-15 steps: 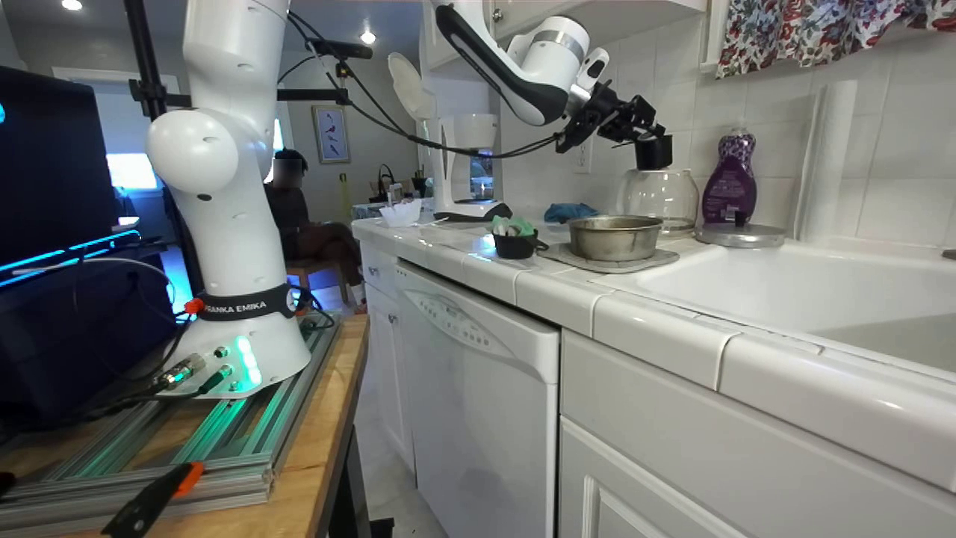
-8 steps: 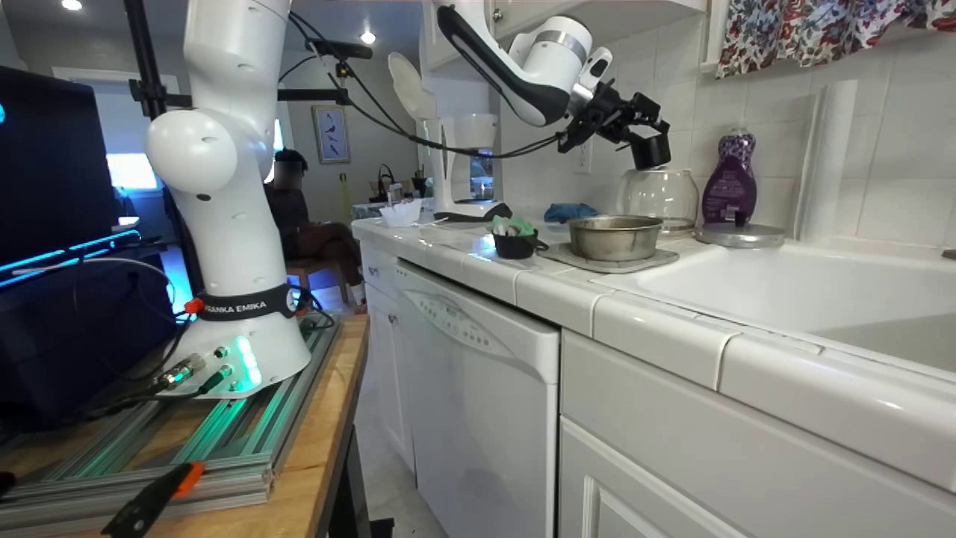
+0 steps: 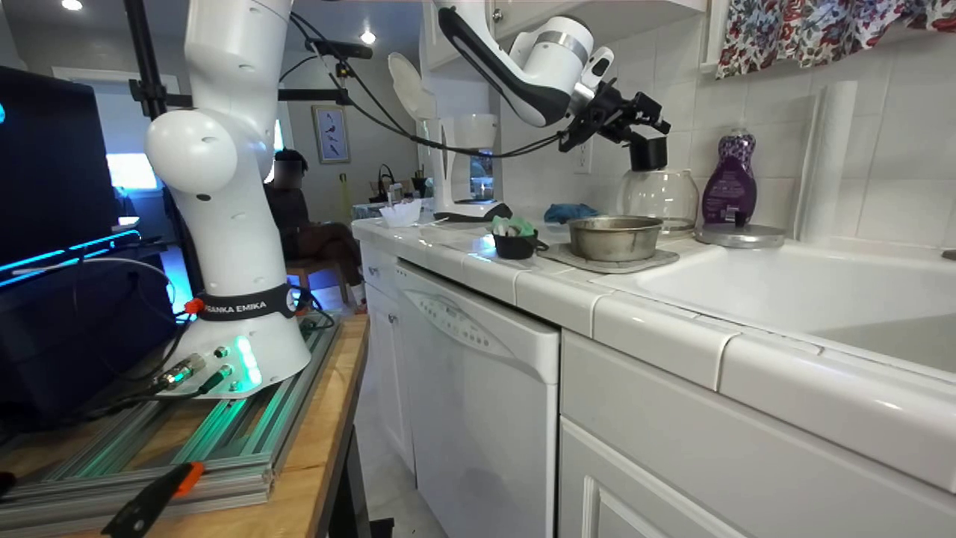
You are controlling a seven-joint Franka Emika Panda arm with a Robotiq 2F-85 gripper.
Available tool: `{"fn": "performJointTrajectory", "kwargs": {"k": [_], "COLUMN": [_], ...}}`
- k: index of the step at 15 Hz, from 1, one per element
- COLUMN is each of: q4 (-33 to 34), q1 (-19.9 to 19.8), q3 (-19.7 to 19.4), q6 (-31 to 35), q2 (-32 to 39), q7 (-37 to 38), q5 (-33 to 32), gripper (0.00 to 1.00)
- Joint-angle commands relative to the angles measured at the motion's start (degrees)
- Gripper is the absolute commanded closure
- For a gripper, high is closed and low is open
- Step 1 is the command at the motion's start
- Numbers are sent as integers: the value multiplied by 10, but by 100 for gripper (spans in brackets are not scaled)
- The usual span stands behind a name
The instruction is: Put the coffee pod in the black measuring cup.
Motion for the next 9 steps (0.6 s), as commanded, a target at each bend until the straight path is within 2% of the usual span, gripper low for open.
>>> {"fn": "performJointTrajectory", "kwargs": {"k": [1,7,9], "q4": [16,19,24], "q1": [-5,-9,-10], "q3": [1,0,1], "q6": [13,12,14], "q2": [14,13,17], "q7": [-24,-29,-37], "q5": [20,20,22], "gripper": [53,96,100]}}
